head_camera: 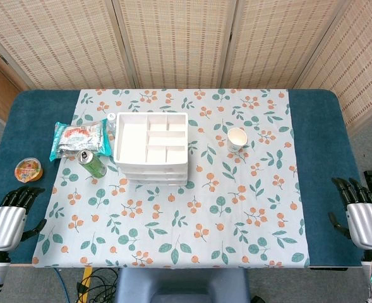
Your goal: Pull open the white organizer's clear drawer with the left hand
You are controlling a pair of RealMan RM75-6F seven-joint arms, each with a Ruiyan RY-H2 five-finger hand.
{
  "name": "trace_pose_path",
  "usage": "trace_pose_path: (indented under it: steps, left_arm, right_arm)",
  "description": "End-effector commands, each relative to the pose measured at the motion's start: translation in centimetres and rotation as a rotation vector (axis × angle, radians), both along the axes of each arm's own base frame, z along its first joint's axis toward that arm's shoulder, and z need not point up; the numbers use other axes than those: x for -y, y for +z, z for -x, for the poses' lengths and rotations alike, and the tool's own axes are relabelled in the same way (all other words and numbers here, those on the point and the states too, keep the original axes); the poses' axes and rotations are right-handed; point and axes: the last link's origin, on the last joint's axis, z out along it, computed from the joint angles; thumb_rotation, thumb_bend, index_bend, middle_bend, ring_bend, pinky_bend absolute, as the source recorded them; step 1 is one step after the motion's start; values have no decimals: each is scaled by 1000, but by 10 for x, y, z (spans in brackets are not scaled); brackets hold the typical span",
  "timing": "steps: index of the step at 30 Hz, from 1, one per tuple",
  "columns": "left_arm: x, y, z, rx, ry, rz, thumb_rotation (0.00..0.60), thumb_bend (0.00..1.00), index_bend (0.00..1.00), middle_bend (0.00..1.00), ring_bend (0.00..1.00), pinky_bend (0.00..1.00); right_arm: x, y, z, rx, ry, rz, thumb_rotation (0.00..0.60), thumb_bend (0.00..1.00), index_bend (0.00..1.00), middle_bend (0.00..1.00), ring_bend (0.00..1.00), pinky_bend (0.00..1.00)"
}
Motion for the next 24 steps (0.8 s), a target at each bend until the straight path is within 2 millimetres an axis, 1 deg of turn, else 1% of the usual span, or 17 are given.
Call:
trace_pose_path:
  steps: [1,8,11,13,14,15,17,19,21,24]
  left_arm:
    - [-1,-1,0,1,-2,1,600,236,206,231,160,193]
    - [-5,0,-5,26,-30,13,600,235,206,231,167,193]
    - [-9,0,-8,48,-53,20,600,236,206,233,207,192]
    - [-14,0,-12,63,-78,29,600,235,209,254,254,203]
    - [-16,-1,-14,70,-89,35,600,236,211,277,291,229]
    - [-18,-2,-16,80,-101,42,600,236,215,306,333,284]
    - [-25,-6,-21,112,-126,60,600,236,225,394,438,473]
    - [-32,-13,-26,153,-139,101,600,250,234,497,555,695]
    - [-38,-20,-32,182,-154,138,600,288,237,564,628,816]
    - [-48,-34,-45,239,-186,217,600,372,242,678,739,959]
  right_arm:
    - [0,1,0,-2,0,2,600,372,75,135,122,163]
    - [1,3,-2,-5,13,8,600,373,76,135,122,163]
    - [2,6,-4,-5,23,19,600,373,75,135,122,163]
    - [3,8,-5,-8,30,24,600,372,75,135,122,163]
    - [3,8,-6,-9,32,25,600,372,75,135,121,163]
    - [3,9,-6,-9,34,26,600,372,75,135,122,163]
    - [4,8,-7,-5,34,25,600,372,75,135,122,163]
    - [5,8,-8,-4,36,19,600,373,75,135,121,163]
    - [6,8,-9,-6,40,16,600,373,75,135,122,163]
    - [8,8,-11,-15,47,10,600,372,75,135,121,163]
